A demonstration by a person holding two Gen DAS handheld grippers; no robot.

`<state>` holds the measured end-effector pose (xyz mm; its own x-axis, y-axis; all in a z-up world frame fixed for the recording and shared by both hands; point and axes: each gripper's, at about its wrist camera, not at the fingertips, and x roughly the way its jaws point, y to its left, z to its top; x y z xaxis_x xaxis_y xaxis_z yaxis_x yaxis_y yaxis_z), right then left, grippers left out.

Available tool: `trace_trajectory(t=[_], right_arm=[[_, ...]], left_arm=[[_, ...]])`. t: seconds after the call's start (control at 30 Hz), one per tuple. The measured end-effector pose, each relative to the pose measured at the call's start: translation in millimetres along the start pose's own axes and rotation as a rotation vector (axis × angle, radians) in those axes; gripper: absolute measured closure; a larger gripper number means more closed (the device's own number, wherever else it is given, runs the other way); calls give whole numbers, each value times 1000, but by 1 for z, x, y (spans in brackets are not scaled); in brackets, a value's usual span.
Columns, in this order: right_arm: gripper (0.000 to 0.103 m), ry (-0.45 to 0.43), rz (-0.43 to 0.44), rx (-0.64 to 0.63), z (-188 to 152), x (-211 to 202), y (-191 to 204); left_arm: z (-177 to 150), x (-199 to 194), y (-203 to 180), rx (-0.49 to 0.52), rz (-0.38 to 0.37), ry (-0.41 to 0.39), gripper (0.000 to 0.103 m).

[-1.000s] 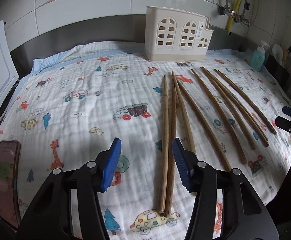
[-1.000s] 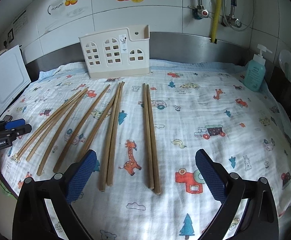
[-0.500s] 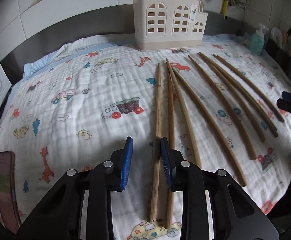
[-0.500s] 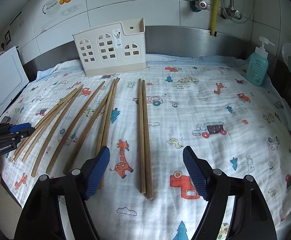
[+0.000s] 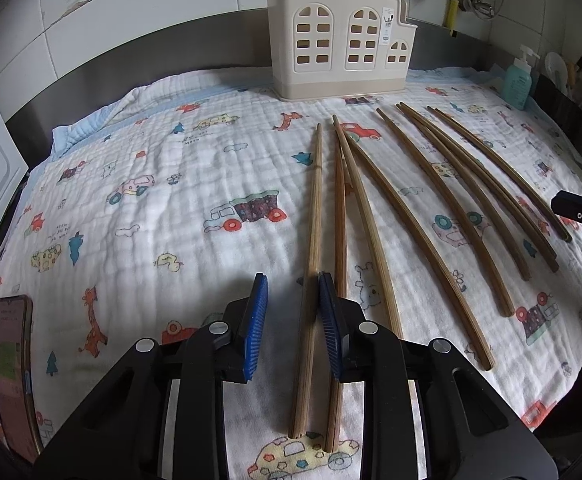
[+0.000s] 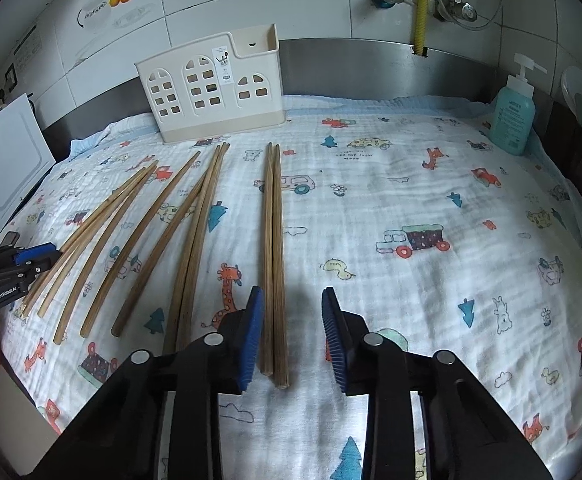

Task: Organize utensils
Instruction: 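Close the left tool on a wooden chopstick while the right tool closes on another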

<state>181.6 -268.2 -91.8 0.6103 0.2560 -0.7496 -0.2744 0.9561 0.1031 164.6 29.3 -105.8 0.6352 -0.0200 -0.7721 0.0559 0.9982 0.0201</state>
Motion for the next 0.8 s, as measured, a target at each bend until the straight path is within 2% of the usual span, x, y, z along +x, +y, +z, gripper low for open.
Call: trace_trajectory(t=[0.23, 0.33, 0.47, 0.6, 0.8], right_arm=[[77, 19, -11, -48, 1, 7, 5], [83, 20, -41, -66, 3, 9, 6], [84, 25, -18, -66, 2, 11, 5], [84, 23, -63, -126, -1, 15, 14], [86, 12, -82, -134, -4, 13, 17]], left_arm=[[-3, -2, -1, 8, 2, 0, 77], [-4, -3, 0, 2, -2, -2, 77], [-5, -3, 0, -6, -3, -2, 76], [-5, -3, 0, -6, -1, -6, 78], [-6, -2, -4, -26, 13, -29, 78]])
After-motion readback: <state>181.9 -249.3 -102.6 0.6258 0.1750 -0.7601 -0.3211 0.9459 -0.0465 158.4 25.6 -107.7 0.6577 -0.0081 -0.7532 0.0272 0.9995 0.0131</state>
